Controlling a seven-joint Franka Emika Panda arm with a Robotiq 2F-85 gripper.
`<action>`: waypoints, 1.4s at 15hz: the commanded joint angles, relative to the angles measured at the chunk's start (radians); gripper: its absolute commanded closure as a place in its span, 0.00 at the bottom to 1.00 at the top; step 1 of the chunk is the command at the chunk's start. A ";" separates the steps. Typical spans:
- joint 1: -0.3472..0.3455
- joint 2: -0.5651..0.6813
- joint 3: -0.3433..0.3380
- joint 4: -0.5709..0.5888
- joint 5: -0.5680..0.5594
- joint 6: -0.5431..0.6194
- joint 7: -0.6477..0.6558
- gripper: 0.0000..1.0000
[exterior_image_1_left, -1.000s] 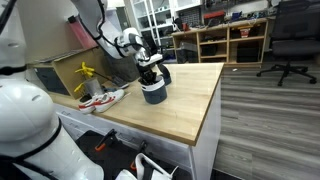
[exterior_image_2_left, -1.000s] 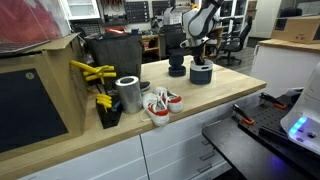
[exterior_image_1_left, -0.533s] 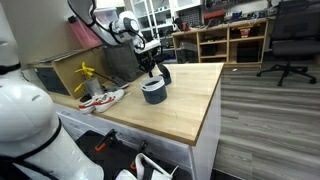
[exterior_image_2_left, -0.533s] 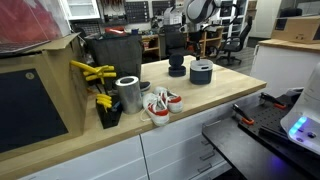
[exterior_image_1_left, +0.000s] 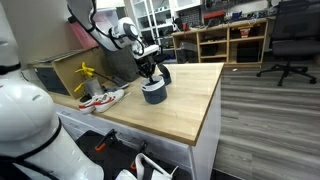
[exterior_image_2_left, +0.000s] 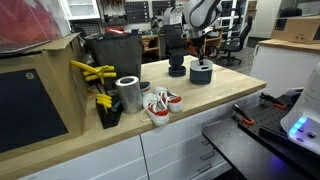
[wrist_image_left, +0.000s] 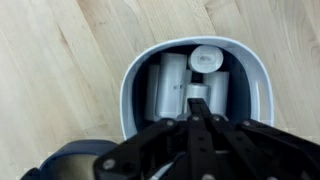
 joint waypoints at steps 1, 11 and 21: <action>0.032 0.034 -0.022 -0.057 -0.108 0.089 0.118 0.95; 0.089 0.118 -0.037 -0.066 -0.358 0.214 0.404 0.22; 0.076 0.127 -0.049 -0.073 -0.372 0.210 0.413 0.74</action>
